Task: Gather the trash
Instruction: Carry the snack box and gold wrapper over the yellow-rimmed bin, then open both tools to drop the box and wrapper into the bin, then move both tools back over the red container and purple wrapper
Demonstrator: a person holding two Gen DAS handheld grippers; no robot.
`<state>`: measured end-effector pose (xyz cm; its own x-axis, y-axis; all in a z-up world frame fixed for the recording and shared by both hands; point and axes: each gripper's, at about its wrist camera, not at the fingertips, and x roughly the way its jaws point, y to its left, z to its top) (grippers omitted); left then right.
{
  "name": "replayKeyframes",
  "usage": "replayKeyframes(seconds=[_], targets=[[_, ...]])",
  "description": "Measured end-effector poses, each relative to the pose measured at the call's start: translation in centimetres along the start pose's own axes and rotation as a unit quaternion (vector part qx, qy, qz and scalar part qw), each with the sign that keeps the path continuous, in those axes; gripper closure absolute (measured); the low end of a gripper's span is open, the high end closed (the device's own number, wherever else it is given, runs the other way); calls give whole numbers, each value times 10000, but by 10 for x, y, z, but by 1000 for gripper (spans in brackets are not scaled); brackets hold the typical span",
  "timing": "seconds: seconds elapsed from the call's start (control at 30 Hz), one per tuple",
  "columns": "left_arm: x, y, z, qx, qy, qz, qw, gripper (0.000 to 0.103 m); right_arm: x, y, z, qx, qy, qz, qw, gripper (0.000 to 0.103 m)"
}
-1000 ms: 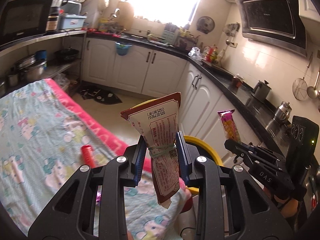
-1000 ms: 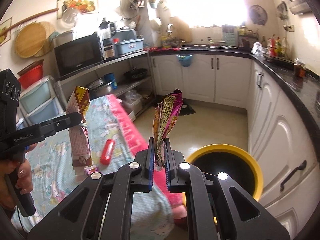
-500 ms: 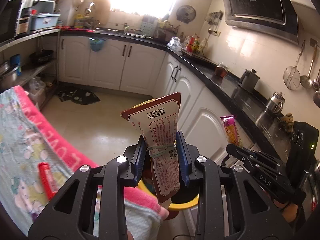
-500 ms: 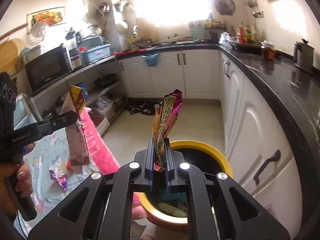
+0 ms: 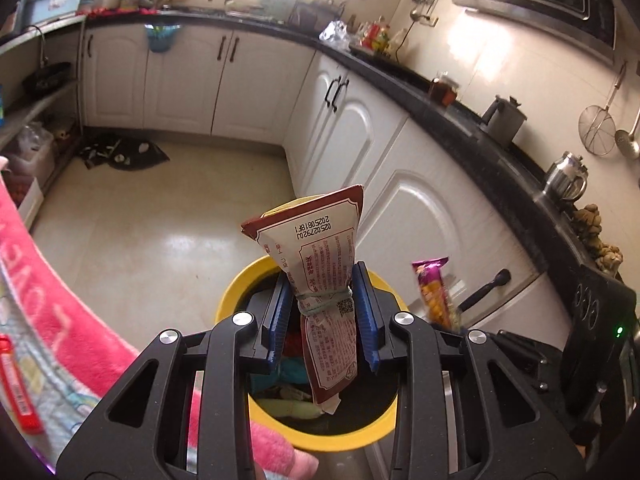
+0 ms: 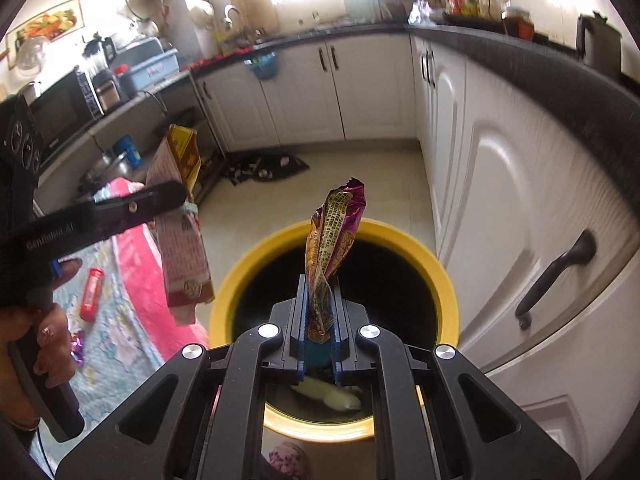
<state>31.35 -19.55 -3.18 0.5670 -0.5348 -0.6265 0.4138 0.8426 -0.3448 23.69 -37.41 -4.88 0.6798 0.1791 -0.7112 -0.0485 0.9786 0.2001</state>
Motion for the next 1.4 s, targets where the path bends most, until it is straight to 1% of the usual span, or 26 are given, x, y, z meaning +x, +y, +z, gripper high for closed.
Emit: replayKeyframes(seconds=[0.1, 0.13, 0.17, 0.2, 0.23, 0.27, 0.33, 0.37, 0.47, 0.53, 0.6, 0.7, 0.73, 0.9, 1.0, 1.2, 1.4], targets=[[14, 3, 0, -34, 117, -17, 9999, 79, 18, -7, -2, 62, 149, -37, 9999, 93], [16, 5, 0, -57, 138, -5, 9999, 77, 24, -10, -3, 105, 201, -88, 9997, 89], [18, 8, 0, -88, 171, 12, 9998, 63, 26, -11, -2, 128, 216, -118, 9996, 79], [17, 11, -1, -112, 138, 130, 9998, 44, 28, -14, -2, 190, 219, -185, 9994, 72], [16, 12, -2, -108, 112, 212, 9997, 38, 29, -16, -2, 235, 211, -215, 9993, 62], [13, 15, -3, -91, 96, 252, 9996, 37, 29, -18, -2, 281, 187, -217, 9992, 59], [4, 22, -6, -146, 57, 314, 9994, 37, 27, -20, -3, 316, 146, -229, 9991, 59], [-1, 25, -7, -187, 35, 351, 9992, 35, 26, -20, -4, 322, 128, -228, 9991, 58], [-25, 36, -11, -303, -149, 552, 9979, 21, 18, -16, -7, 343, 42, -168, 9993, 55], [-48, 44, -17, -381, -333, 686, 9964, 19, 12, -7, -5, 272, -29, -100, 9996, 54], [-63, 51, -20, -474, -459, 858, 9941, 11, 6, 5, -3, 189, -104, -3, 9998, 53], [-92, 68, -27, -703, -629, 1017, 9903, 11, -6, 26, 2, 30, -244, 155, 9996, 49], [-106, 74, -31, -764, -720, 1152, 9878, 11, -9, 32, 3, -29, -288, 206, 9994, 49], [-147, 92, -43, -850, -927, 1433, 9817, 11, -23, 70, 10, -356, -431, 553, 9969, 46], [-171, 101, -53, -900, -1056, 1652, 9764, 11, -27, 96, 12, -569, -463, 752, 9945, 45], [-215, 121, -75, -1106, -1188, 1981, 9666, 11, -27, 146, 15, -980, -430, 1154, 9875, 44], [-247, 140, -97, -1289, -1216, 2271, 9576, 11, -27, 192, 19, -1308, -425, 1493, 9792, 44]])
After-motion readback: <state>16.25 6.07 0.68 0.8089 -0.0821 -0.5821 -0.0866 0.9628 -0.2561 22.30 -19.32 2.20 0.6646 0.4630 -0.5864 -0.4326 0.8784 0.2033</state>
